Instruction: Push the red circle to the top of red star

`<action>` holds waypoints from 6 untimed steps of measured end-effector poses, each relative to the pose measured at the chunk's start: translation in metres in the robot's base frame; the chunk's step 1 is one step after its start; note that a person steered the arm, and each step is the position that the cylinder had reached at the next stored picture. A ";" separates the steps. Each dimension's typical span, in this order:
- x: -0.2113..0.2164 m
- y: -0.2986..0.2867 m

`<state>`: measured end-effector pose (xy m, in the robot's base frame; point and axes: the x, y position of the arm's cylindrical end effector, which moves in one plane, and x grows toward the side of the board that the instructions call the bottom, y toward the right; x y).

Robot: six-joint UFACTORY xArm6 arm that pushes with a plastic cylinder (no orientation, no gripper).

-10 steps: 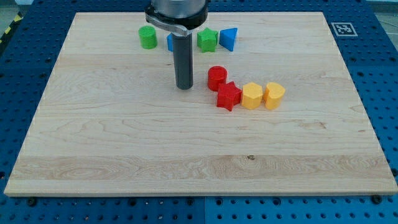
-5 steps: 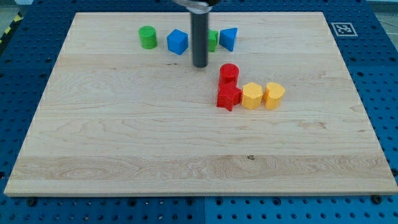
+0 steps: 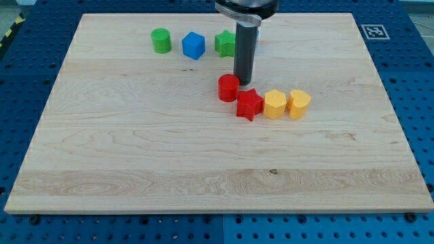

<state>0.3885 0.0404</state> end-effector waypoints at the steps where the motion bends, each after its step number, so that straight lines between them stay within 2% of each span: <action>1: -0.030 0.001; 2: -0.008 -0.071; 3: 0.025 -0.090; 4: 0.027 -0.039; 5: 0.027 -0.016; 6: 0.030 -0.052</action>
<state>0.4186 -0.0113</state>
